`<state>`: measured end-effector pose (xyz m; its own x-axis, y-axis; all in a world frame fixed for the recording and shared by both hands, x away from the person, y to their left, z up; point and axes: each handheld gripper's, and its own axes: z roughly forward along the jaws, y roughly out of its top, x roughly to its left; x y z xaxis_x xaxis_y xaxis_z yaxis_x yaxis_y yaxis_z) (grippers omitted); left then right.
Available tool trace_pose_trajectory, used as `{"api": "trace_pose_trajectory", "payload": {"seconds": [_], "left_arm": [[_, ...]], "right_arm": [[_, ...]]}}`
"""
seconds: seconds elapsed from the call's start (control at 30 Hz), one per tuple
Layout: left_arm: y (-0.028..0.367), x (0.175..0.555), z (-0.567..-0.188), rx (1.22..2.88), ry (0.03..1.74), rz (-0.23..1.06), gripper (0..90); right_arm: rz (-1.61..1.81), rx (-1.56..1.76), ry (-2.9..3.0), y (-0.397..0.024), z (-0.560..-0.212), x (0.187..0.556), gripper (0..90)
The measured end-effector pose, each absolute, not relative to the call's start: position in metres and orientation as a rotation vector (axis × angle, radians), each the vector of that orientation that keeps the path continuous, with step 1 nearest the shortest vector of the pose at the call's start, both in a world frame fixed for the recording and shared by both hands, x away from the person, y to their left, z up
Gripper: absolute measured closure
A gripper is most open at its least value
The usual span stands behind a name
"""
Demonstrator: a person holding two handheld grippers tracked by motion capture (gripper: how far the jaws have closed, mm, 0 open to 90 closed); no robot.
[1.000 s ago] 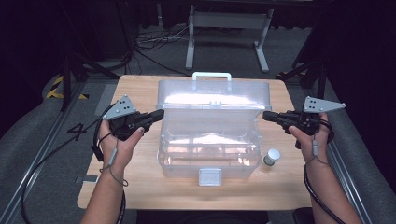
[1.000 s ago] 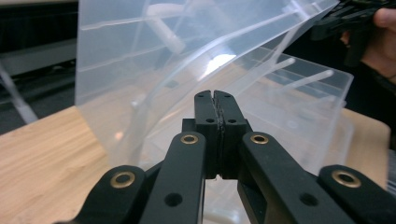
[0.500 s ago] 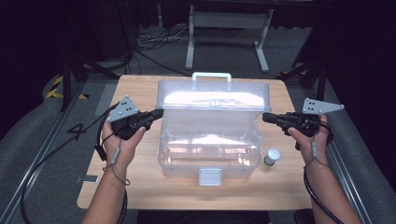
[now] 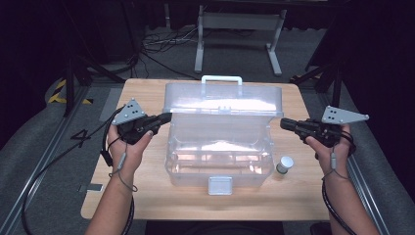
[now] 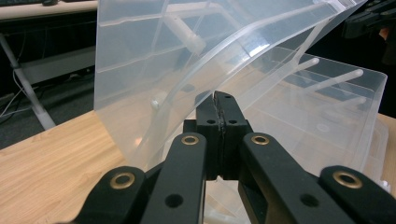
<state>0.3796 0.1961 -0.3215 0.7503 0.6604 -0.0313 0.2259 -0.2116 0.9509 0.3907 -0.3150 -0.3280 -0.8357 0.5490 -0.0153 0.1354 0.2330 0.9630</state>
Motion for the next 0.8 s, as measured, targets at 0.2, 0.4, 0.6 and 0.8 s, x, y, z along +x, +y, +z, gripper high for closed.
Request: {"api": "trace_pose_trajectory", "payload": {"seconds": [0.2,0.4,0.6,0.8], "left_arm": [[0.195,0.383,-0.321,1.774,0.697,0.451,89.6],[0.192,0.386,-0.321,1.777,0.697,0.449,89.6],[0.191,0.389,-0.32,1.776,0.694,0.449,89.6],[0.191,0.391,-0.319,1.772,0.691,0.442,89.6]], "right_arm": [[1.652,0.706,2.085,-0.318,-0.33,0.388,61.7],[1.612,0.716,2.037,-0.313,-0.333,0.39,46.1],[1.497,0.752,2.025,-0.296,-0.336,0.395,33.8],[1.45,0.778,2.011,-0.286,-0.336,0.4,30.8]]}}
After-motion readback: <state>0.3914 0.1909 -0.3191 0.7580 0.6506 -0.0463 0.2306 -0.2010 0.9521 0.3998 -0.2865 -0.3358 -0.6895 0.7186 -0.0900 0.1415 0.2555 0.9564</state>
